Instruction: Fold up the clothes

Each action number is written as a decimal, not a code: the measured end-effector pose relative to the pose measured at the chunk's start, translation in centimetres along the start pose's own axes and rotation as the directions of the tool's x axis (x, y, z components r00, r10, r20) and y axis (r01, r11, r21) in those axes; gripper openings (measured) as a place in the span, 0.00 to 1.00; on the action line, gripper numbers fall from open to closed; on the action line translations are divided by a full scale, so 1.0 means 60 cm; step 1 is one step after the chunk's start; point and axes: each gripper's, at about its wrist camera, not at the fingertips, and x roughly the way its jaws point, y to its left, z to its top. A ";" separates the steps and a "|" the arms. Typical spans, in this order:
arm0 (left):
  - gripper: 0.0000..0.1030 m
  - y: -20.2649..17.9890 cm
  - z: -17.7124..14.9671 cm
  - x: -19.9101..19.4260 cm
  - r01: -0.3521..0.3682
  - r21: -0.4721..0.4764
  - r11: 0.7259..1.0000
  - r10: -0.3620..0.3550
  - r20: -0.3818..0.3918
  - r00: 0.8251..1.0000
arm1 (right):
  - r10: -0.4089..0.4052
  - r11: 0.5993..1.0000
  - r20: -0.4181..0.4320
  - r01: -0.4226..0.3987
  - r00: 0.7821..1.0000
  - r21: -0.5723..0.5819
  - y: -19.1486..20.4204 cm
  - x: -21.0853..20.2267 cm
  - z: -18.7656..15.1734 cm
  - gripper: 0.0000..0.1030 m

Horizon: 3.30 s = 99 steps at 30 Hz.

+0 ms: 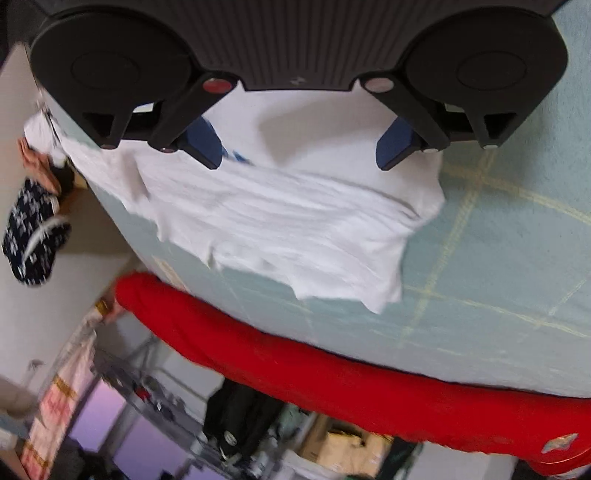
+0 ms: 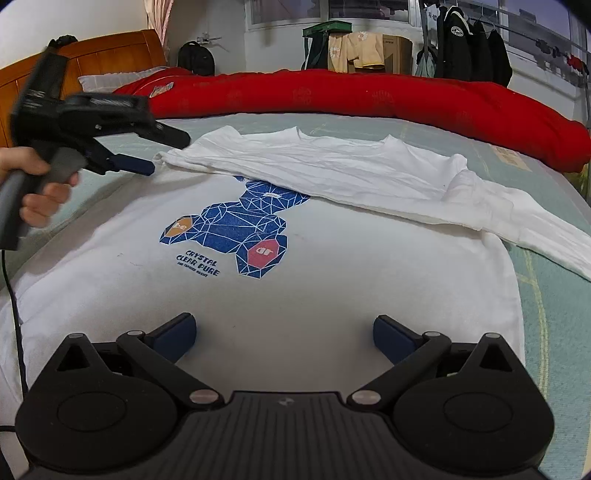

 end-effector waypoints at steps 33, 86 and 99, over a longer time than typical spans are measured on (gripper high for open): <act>0.89 0.105 0.065 0.020 -0.076 0.307 0.949 0.042 0.117 0.992 | 0.051 0.992 0.130 -0.066 0.990 0.110 0.061 0.036 0.189 1.00; 0.93 0.159 0.090 0.031 0.248 0.159 0.956 -0.251 -0.001 0.968 | 0.289 0.917 -0.043 -0.263 0.956 0.301 -0.013 0.217 0.346 1.00; 0.93 0.129 0.063 0.045 0.241 0.212 0.947 -0.237 -0.046 0.971 | 0.046 0.657 0.114 -0.116 0.992 0.745 -0.208 -0.003 0.087 1.00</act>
